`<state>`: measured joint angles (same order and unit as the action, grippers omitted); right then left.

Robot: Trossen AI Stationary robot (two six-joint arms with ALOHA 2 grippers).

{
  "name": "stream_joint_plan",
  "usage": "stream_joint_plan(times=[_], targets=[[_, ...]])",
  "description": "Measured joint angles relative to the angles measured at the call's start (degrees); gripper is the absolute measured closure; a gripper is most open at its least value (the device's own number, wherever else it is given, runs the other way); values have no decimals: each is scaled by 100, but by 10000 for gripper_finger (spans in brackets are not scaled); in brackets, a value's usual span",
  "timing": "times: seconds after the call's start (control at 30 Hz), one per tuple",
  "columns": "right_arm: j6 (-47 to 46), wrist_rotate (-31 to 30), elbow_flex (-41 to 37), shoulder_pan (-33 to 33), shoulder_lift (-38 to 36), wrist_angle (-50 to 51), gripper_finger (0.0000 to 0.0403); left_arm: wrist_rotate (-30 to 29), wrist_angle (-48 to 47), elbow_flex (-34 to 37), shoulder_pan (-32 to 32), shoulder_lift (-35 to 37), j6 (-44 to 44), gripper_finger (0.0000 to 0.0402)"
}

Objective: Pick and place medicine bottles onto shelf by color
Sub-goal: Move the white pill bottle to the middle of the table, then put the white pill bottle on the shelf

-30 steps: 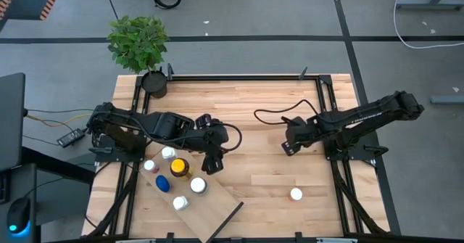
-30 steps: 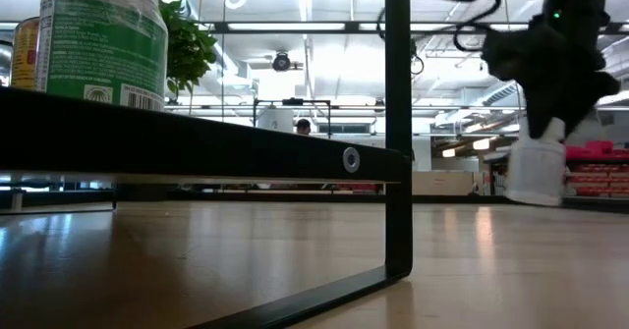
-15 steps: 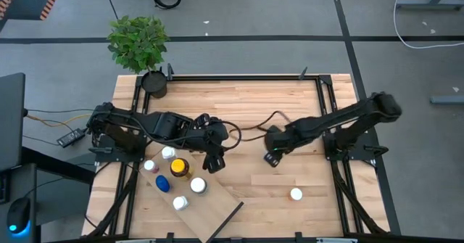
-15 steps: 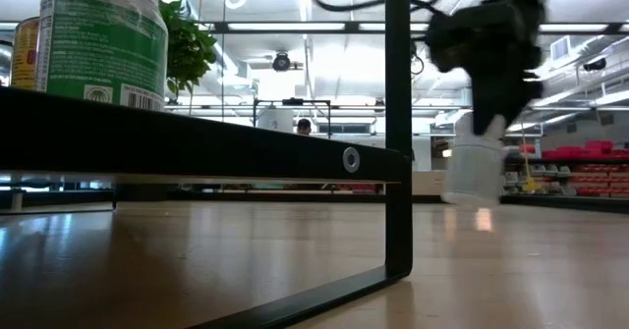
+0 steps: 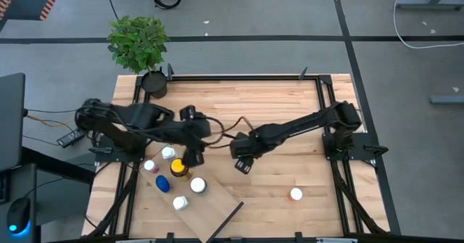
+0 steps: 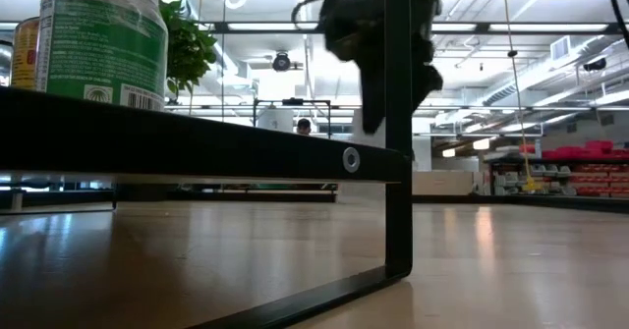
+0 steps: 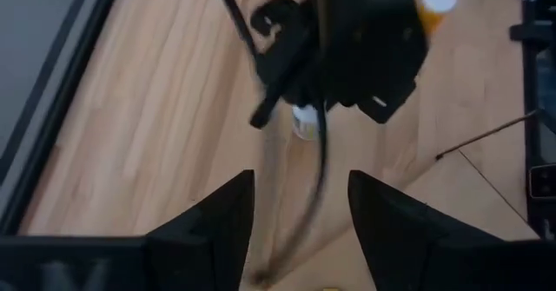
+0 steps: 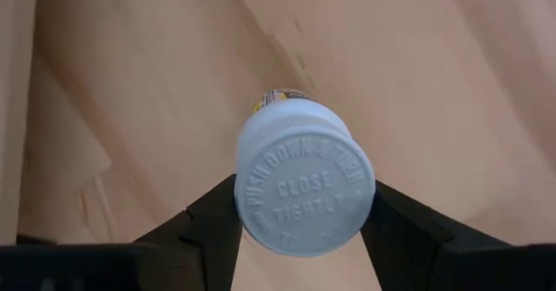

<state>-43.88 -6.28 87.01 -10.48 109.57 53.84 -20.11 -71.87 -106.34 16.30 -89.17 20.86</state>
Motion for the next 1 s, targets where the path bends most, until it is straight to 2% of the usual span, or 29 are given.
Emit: stream_joint_plan(times=[0.2,0.53,0.8,1.0], targets=[[-529,187,0,-11,198,-69,185,-13,13,-7,-25,442,-358,210],[-949,119,179,-11,123,115,142,61,108,-4,-22,959,-354,212],[-1018,73,898,-11,128,526,99,69,138,-4,69,1256,-328,212],[-1187,-74,1333,-97,121,892,82,81,139,-4,92,1323,-391,214]])
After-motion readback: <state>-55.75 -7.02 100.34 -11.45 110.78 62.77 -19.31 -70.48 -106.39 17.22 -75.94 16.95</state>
